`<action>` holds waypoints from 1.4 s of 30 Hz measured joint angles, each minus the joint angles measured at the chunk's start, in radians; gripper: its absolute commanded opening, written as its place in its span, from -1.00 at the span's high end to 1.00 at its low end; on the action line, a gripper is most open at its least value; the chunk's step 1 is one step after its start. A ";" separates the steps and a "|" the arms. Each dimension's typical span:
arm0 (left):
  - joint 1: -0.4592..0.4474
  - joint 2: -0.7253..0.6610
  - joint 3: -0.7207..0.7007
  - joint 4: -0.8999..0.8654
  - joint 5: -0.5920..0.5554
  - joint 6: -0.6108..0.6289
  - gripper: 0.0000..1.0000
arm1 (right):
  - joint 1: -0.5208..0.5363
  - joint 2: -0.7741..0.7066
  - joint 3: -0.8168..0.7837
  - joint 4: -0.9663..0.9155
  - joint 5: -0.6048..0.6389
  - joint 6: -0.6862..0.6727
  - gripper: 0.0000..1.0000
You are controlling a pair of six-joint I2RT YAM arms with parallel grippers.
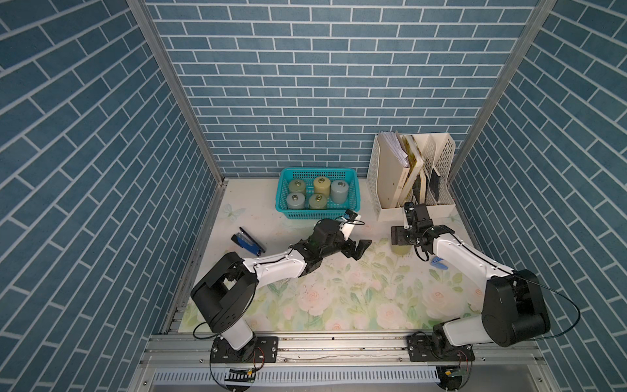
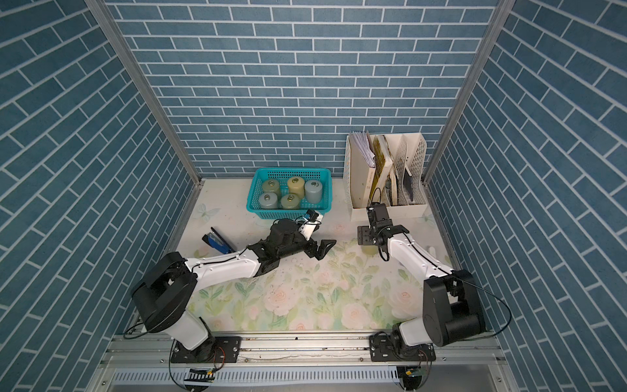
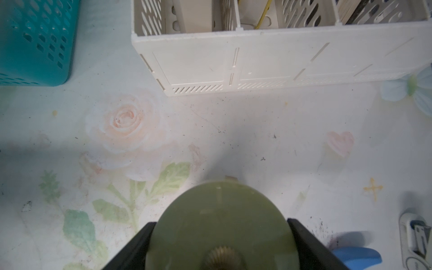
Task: Take the tea canister out of the basket
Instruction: Place the tea canister at the center of the board.
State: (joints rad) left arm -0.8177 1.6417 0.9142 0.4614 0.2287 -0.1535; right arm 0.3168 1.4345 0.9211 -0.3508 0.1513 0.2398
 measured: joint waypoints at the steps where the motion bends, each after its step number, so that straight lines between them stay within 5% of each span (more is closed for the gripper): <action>1: 0.000 0.002 0.001 0.002 0.002 0.000 -1.00 | -0.002 0.000 -0.008 0.006 -0.002 0.000 1.00; 10: -0.001 0.018 0.002 0.008 0.018 -0.008 -1.00 | -0.010 0.021 -0.030 0.035 -0.010 0.000 0.99; 14: -0.001 0.020 0.006 0.008 0.021 -0.007 -1.00 | -0.010 0.021 -0.045 0.056 -0.010 0.002 0.78; 17: -0.001 0.020 0.019 0.008 0.024 -0.007 -1.00 | -0.010 0.021 -0.054 0.078 -0.010 0.010 0.46; 19: -0.001 0.020 0.026 0.009 0.027 -0.007 -1.00 | -0.010 0.021 -0.058 0.088 -0.010 0.016 -0.10; 21: -0.001 0.020 0.026 0.008 0.029 -0.007 -1.00 | -0.010 0.020 -0.062 0.096 -0.011 0.018 -0.42; 28: -0.001 0.020 0.035 0.007 0.042 -0.007 -1.00 | -0.010 0.020 -0.069 0.111 -0.014 0.018 -0.98; 42: 0.020 -0.011 0.080 -0.013 0.033 -0.040 -1.00 | 0.007 -0.039 -0.035 0.109 0.038 0.018 -0.99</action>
State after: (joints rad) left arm -0.7975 1.6302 0.9939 0.4480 0.2619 -0.1936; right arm 0.3237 1.3956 0.8864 -0.2413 0.1890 0.2577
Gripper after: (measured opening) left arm 0.999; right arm 0.998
